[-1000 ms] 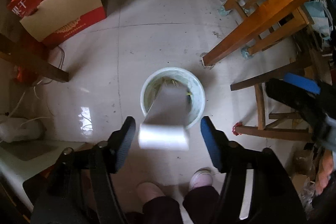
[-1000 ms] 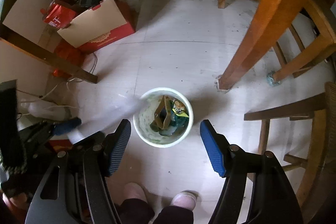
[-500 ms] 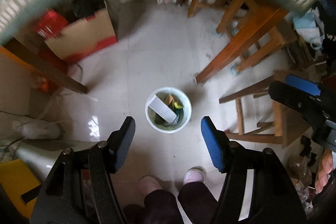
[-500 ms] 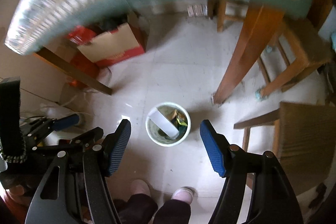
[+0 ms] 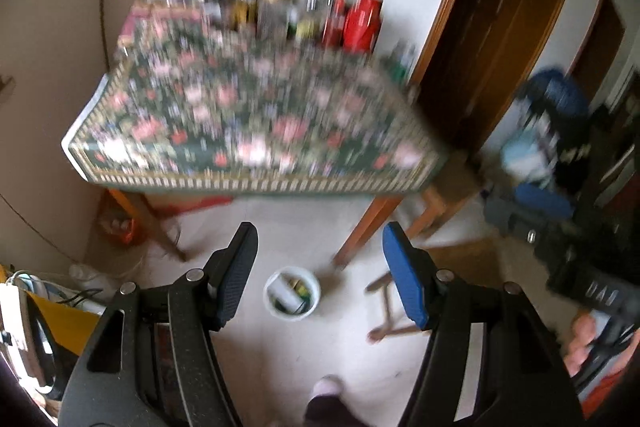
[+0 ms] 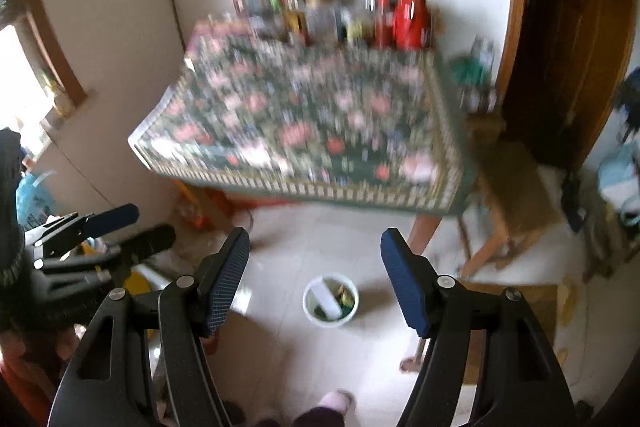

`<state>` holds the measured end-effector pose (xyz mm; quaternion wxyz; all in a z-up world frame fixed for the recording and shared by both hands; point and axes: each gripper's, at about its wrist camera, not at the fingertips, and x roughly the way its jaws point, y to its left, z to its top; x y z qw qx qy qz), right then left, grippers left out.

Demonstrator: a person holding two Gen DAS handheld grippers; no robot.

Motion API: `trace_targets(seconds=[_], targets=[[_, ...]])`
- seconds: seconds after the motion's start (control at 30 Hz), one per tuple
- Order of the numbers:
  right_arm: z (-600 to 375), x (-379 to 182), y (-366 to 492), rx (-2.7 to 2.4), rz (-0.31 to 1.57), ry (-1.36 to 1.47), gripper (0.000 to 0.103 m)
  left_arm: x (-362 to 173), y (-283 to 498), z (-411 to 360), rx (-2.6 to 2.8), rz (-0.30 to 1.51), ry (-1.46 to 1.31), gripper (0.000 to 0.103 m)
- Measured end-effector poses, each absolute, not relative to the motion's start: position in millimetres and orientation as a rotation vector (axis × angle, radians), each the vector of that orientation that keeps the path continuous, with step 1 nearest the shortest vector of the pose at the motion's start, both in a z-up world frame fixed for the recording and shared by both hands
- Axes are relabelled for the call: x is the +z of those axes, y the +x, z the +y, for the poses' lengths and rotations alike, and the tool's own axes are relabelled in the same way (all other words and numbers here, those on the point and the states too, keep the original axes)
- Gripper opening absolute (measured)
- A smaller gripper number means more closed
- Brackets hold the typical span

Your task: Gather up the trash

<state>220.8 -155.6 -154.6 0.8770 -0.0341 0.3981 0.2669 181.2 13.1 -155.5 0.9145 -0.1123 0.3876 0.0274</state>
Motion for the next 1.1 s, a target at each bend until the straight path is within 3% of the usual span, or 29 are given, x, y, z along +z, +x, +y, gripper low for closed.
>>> trace_targets(seconds=[0.23,0.37,0.4,0.5,0.53,0.63,1.1], targets=[[-171,-59,127,0.534,0.580,-0.025,0.065,-55,80,4,0.048,0.580,-0.145,0.064],[-170,-32,76,0.528,0.493,-0.031,0.065,-32,23,0,0.052,0.519,-0.131,0.064],[-169,-30,68,0.535,0.484,-0.030,0.066,-27,8,0,0.064,0.507,-0.129,0.069],[-169,-23,38,0.527,0.448,-0.024,0.083,-17,-29,0,0.096,0.474,-0.139,0.094],[-170,-22,32,0.516,0.433,-0.024,0.089,-14,-41,1,0.099,0.452,-0.147,0.096],[-169,-20,15,0.499,0.405,-0.044,0.101,-7,-62,1,0.095,0.433,-0.151,0.096],[-175,-9,-11,0.480,0.356,-0.064,0.102,1,-95,-18,0.073,0.381,-0.099,0.096]])
